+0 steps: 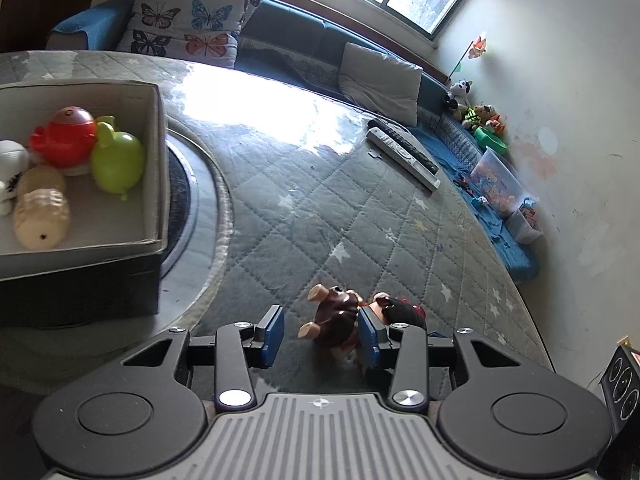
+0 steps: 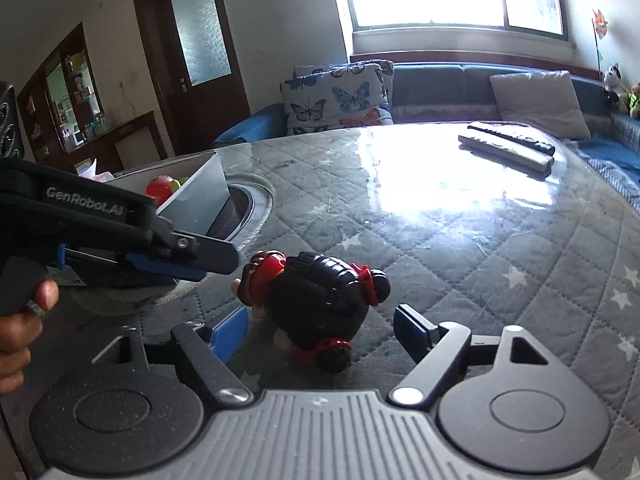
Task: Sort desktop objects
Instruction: 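Close the left tool on the doll figure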
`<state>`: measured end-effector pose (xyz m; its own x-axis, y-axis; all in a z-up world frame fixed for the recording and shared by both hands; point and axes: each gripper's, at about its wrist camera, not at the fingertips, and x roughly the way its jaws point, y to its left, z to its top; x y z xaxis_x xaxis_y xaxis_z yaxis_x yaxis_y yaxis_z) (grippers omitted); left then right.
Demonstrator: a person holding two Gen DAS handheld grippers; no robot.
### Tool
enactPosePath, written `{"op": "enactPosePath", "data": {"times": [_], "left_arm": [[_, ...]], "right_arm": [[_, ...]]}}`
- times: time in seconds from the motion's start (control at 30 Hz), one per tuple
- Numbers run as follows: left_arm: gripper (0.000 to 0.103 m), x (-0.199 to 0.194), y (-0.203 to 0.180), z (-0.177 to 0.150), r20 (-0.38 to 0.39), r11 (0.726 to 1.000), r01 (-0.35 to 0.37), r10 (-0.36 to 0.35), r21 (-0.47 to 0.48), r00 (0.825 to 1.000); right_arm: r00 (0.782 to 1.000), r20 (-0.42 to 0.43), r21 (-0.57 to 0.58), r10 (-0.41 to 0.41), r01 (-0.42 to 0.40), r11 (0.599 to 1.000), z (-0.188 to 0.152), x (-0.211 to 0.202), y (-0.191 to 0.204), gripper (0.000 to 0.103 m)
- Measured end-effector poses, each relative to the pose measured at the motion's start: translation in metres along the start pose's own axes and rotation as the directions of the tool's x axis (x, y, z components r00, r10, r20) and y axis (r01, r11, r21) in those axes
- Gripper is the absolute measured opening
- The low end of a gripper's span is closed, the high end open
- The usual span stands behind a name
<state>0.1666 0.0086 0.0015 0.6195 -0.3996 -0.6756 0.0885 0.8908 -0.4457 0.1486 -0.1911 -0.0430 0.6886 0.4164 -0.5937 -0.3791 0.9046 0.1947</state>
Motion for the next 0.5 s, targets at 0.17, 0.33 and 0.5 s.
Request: {"op": "enactPosePath", "data": {"times": [0.17, 0.33, 0.5], "left_arm": [[0.043, 0.014, -0.001, 0.005, -0.019, 1.000, 0.009, -0.010, -0.012, 1.000], [0.043, 0.019, -0.001, 0.009, -0.021, 1.000, 0.019, -0.020, -0.025, 1.000], [0.043, 0.023, -0.001, 0.012, -0.024, 0.999, 0.023, -0.024, -0.026, 0.999]], "right_arm": [[1.000, -0.010, 0.017, 0.009, -0.009, 1.000, 0.001, 0.005, -0.003, 0.072], [1.000, -0.021, 0.035, 0.015, -0.014, 0.999, 0.001, 0.010, -0.007, 0.066], [0.999, -0.032, 0.050, 0.019, -0.018, 0.999, 0.002, 0.015, -0.010, 0.063]]}}
